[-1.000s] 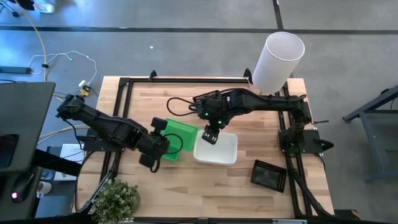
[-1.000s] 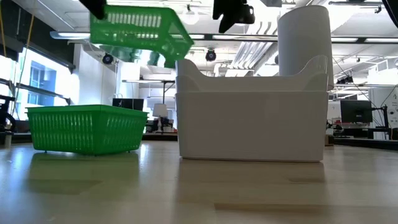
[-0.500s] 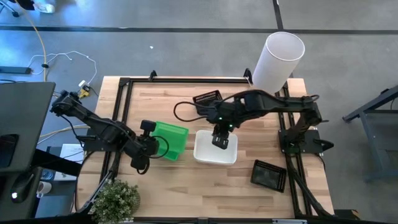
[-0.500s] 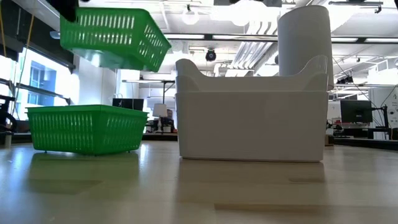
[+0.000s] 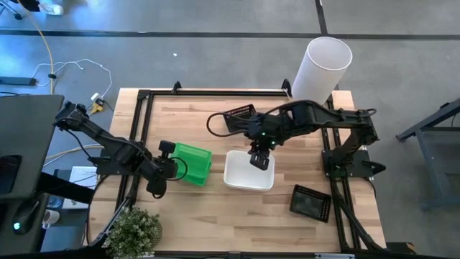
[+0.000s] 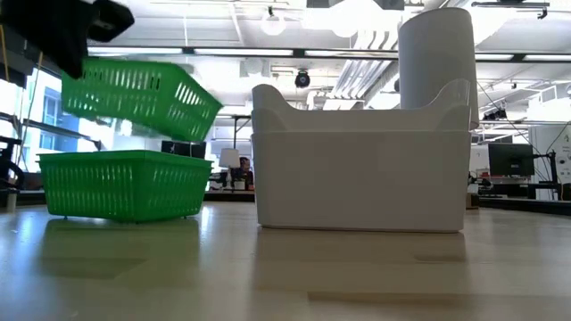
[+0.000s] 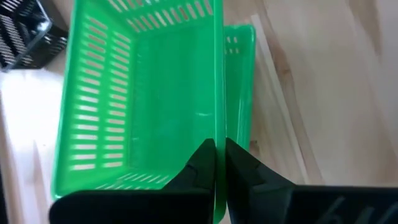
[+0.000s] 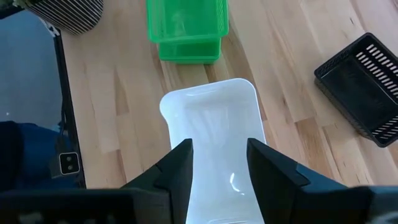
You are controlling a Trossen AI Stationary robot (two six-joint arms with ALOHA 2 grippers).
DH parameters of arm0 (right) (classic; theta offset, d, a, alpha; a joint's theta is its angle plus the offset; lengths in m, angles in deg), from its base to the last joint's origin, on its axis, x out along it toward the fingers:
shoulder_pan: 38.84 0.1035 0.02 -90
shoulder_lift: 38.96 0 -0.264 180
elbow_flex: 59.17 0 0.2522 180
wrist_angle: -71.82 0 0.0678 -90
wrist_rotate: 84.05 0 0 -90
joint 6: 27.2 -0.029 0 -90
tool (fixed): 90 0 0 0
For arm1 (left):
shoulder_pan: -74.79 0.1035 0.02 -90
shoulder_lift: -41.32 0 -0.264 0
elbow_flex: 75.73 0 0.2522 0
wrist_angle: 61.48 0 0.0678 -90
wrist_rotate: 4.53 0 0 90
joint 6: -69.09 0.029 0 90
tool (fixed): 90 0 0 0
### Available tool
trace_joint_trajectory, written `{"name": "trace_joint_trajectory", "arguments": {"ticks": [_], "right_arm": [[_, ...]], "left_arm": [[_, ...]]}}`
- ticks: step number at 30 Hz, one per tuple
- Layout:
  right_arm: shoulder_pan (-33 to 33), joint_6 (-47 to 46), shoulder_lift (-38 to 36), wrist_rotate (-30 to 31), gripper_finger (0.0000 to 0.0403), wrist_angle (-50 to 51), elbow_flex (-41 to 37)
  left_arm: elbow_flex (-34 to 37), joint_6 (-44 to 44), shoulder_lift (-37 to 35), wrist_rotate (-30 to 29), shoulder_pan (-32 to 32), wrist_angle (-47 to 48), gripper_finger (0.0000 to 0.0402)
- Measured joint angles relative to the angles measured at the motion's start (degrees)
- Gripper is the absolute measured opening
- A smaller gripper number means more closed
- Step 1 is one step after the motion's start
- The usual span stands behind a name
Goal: Stack baskets by color
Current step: Stack the right green bin on the green bin
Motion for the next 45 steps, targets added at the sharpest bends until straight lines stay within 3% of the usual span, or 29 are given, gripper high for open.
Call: {"name": "trace_joint_trajectory", "arguments": {"ticks": [8,33,45], "right_arm": [[0.00,0.00,0.07,-0.02,0.0138,-0.15,0.00],[-0.11,-1.55,0.07,-0.55,0.0138,-0.23,0.00],[0.00,-1.49,0.07,-0.81,0.0138,-0.24,0.00]], "left_arm": [[6.18,0.48,-1.33,0.44,-0.90,-5.60,0.0000],[6.40,-0.50,-0.74,-0.16,-2.78,-8.53,0.0000],[13.15,-2.08,-0.74,-0.66,-2.75,-15.11,0.0000]]}}
